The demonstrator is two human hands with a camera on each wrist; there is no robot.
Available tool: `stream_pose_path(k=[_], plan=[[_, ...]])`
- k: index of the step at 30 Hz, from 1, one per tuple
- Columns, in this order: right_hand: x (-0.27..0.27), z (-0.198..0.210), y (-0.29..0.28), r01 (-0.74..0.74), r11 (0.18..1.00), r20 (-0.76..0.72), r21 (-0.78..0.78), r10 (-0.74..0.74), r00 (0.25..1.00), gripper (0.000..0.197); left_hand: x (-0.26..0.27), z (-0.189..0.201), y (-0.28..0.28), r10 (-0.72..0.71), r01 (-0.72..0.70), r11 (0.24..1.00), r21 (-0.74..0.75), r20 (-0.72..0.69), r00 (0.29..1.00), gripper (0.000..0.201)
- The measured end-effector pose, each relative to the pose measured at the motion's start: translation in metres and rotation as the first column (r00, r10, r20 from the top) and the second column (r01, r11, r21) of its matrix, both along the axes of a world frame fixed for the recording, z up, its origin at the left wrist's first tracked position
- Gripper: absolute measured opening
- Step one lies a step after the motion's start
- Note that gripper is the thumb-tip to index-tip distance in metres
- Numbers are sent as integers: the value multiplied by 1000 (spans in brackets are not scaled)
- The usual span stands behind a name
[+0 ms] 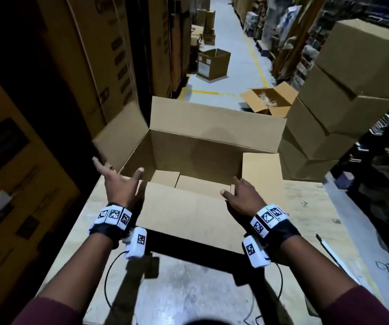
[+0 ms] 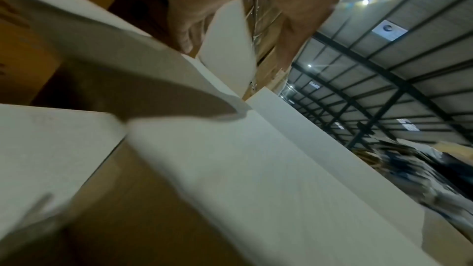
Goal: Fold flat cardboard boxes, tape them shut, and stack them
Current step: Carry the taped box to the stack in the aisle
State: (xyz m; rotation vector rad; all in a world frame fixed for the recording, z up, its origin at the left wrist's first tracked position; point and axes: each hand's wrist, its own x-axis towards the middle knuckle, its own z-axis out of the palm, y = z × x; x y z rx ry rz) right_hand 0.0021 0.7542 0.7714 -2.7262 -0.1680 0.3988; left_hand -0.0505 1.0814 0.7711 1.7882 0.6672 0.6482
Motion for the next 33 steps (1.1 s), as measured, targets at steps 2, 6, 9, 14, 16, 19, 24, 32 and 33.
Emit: stream_pose_path(k=[2, 6, 9, 14, 16, 19, 24, 32, 33], plan=[[-13, 7, 2, -47, 997, 54, 61, 44, 998, 79, -2, -7, -9, -132, 119, 977, 179, 64, 989, 105], [-38, 11, 9, -176, 984, 93, 18, 174, 980, 91, -6, -26, -27, -234, 548, 608, 575, -530, 815, 82], [-58, 9, 14, -297, 951, 55, -89, 302, 952, 116, -8, -29, -35, -150, 622, 496, 606, -646, 749, 80], [-98, -3, 12, -459, 810, -31, -366, 482, 876, 136, -10, -5, -45, -190, 733, 440, 519, -744, 641, 86], [-103, 7, 5, -443, 820, 52, -362, 492, 869, 104, -16, 13, -56, -314, 823, 360, 439, -774, 550, 100], [-102, 38, -10, -373, 856, 293, -357, 482, 826, 33, -38, 42, -85, -492, 924, 102, 368, -789, 368, 95], [-94, 72, -29, -204, 943, 459, -262, 307, 834, 23, -41, 74, -115, -511, 662, 134, 737, -521, 684, 58], [-71, 81, -38, -154, 971, 459, -184, 223, 860, 47, -14, 82, -132, -402, 683, 110, 722, -596, 695, 45], [-69, 73, -36, -157, 957, 445, -243, 254, 859, 51, -9, 72, -136, -396, 677, 124, 725, -590, 704, 43]])
